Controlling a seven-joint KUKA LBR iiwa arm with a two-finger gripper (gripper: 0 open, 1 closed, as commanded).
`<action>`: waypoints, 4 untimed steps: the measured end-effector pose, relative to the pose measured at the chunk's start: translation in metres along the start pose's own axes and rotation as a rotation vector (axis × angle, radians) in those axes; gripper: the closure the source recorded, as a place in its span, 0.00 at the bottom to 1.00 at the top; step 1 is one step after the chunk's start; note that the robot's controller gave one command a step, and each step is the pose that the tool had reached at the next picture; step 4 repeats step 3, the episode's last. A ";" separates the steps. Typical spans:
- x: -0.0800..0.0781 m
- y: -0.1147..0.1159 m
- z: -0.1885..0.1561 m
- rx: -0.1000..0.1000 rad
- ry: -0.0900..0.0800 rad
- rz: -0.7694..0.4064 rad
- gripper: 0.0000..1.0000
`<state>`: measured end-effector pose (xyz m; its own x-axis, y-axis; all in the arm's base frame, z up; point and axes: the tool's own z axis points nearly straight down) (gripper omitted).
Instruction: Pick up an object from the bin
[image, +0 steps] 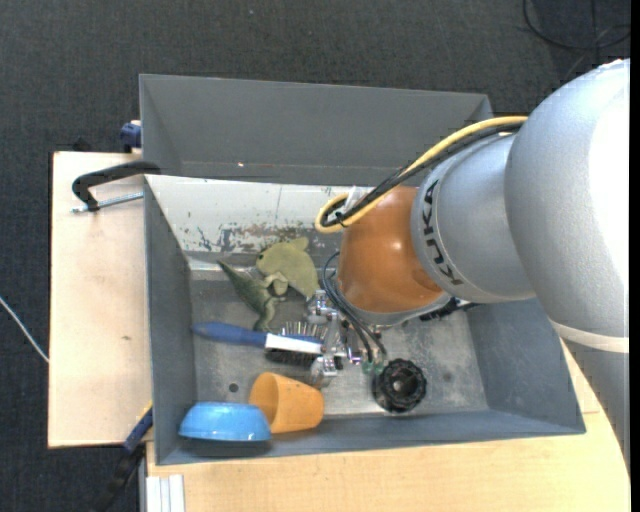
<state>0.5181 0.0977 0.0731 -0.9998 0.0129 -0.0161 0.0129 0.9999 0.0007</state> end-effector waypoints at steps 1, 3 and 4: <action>-0.001 -0.001 -0.001 -0.002 -0.002 0.005 1.00; -0.014 0.012 -0.192 -0.003 0.004 -0.281 1.00; -0.014 0.012 -0.192 -0.003 0.004 -0.281 1.00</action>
Offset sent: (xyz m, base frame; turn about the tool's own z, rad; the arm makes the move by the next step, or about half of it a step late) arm 0.0000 0.0000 0.0000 0.0000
